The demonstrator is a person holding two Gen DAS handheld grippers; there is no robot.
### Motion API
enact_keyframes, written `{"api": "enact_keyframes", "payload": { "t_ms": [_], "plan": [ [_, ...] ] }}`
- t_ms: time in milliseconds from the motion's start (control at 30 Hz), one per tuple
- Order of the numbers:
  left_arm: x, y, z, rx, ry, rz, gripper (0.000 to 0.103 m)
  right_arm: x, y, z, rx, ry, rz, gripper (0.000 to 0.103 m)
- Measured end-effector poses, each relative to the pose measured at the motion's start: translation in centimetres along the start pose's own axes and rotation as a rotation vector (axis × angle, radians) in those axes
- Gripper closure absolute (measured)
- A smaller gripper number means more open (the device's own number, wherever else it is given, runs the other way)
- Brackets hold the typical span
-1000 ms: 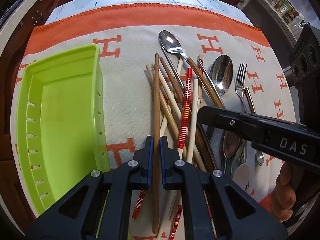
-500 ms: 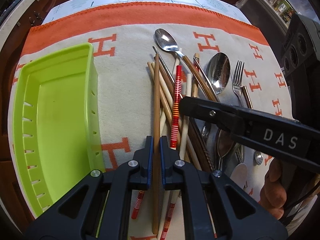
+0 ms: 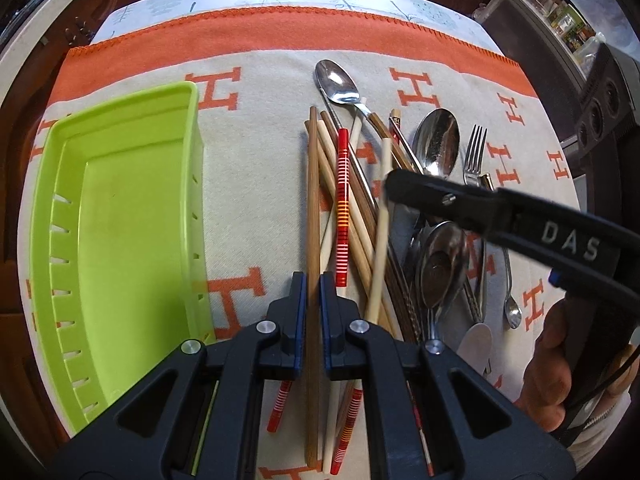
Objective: Organize utensils
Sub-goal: 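Lift the wooden chopstick with the left tool and carry it over the green tray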
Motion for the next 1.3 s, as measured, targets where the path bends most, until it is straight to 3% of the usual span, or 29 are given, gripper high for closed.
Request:
{"api": "enact_keyframes", "payload": {
  "t_ms": [233,467,767,1000,1167,1300],
  "plan": [
    [0.3,-1.6,-0.5,0.011,-0.010,0.029,0.098,0.1,-0.9,-0.8,-0.017,-0.015,-0.013,0.101],
    [0.7,-2.2,-1.0,0.019,-0.032,0.035,0.098,1.6,-0.4,-2.5,-0.026,-0.030,-0.096,0.099],
    [0.7,-9.0,-2.3,0.078,-0.063,0.115,0.098,4.5,0.2,-3.5,0.051,-0.072,-0.199,0.099],
    [0.6,-12.1,-6.1,0.015,-0.087,0.146,0.098,5.8,0.7,-3.3,0.103,-0.065,-0.237,0.093],
    [2.0,-10.4,-9.0,-0.055,-0.103,0.102,0.098,6.3,1.0,-3.5,0.113,-0.077,-0.231,0.092],
    [2.9,-8.8,-10.0,-0.067,-0.117,0.075,0.098,6.5,1.2,-3.8,0.113,-0.097,-0.221,0.093]
  ]
}}
Point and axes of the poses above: each gripper's, at about its wrist camera, not at the fingertips, and y roughly the way its jaws point, z to its right, x to its underside, the point moved 5 cm from there along y, roughly the way its jaws point, and after that the axes turned 11 degrees about z, right-handed, at the moved point
